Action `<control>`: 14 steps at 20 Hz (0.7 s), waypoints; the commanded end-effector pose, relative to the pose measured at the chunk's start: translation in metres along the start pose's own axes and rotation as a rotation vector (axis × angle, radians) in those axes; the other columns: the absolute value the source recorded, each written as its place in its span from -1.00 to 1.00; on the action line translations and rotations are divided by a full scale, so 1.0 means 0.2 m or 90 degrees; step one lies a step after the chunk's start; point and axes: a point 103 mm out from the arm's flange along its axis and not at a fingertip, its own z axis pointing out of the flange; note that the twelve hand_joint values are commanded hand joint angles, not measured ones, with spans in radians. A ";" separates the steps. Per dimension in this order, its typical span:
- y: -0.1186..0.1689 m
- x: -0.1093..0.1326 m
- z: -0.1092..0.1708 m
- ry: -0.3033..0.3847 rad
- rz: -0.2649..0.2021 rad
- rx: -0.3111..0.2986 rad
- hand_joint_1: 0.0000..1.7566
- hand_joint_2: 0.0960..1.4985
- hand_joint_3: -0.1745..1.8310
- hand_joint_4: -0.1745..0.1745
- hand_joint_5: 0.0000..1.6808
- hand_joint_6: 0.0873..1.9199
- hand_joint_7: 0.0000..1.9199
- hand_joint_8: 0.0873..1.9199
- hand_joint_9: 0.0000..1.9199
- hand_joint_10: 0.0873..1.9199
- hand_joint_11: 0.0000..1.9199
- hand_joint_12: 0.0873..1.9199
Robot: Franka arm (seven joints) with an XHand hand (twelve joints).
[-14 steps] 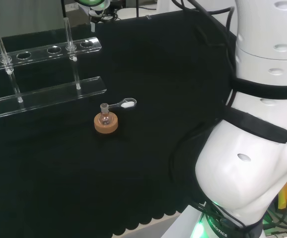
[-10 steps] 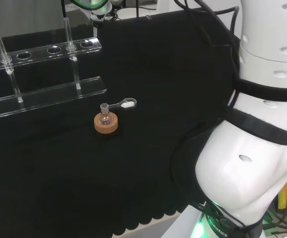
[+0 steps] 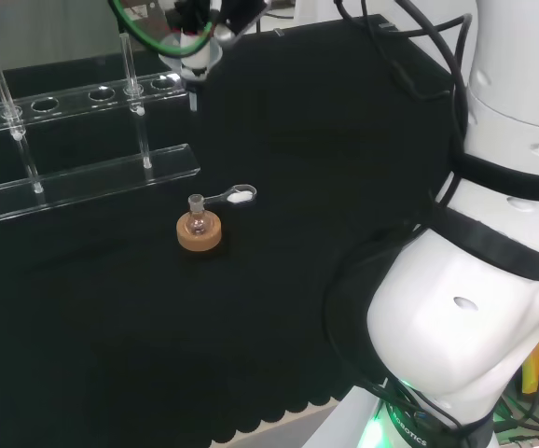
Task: Place the funnel on the round-bottom flask.
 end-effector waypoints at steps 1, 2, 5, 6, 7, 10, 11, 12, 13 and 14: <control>-0.02 0.11 0.20 0.001 -0.007 0.029 0.04 -0.13 -0.19 0.07 -0.20 -0.20 -0.21 -0.18 0.05 -0.48 -0.42 0.25; -0.01 0.12 0.22 0.001 -0.009 0.034 0.04 -0.13 -0.19 0.07 -0.20 -0.20 -0.21 -0.18 0.05 -0.48 -0.41 0.25; 0.00 0.16 0.28 -0.005 -0.015 0.045 0.04 -0.13 -0.19 0.07 -0.20 -0.20 -0.20 -0.18 0.05 -0.48 -0.40 0.25; 0.01 0.17 0.29 -0.006 -0.017 0.047 0.04 -0.13 -0.19 0.07 -0.20 -0.20 -0.20 -0.19 0.05 -0.48 -0.40 0.24; 0.01 0.19 0.30 -0.008 -0.019 0.049 0.04 -0.13 -0.19 0.07 -0.20 -0.20 -0.20 -0.19 0.05 -0.48 -0.40 0.24; 0.00 0.23 0.31 -0.013 -0.023 0.053 0.04 -0.13 -0.19 0.07 -0.19 -0.20 -0.20 -0.19 0.05 -0.49 -0.40 0.24; 0.00 0.25 0.32 -0.012 -0.026 0.055 0.04 -0.13 -0.19 0.07 -0.19 -0.20 -0.20 -0.19 0.05 -0.49 -0.40 0.24; 0.00 0.26 0.33 -0.011 -0.028 0.058 0.04 -0.13 -0.18 0.07 -0.19 -0.20 -0.20 -0.19 0.05 -0.49 -0.40 0.23; 0.00 0.28 0.34 -0.011 -0.030 0.061 0.04 -0.13 -0.18 0.07 -0.19 -0.20 -0.20 -0.19 0.05 -0.49 -0.39 0.23; 0.00 0.29 0.34 -0.013 -0.031 0.063 0.04 -0.13 -0.18 0.07 -0.19 -0.20 -0.20 -0.19 0.05 -0.49 -0.39 0.23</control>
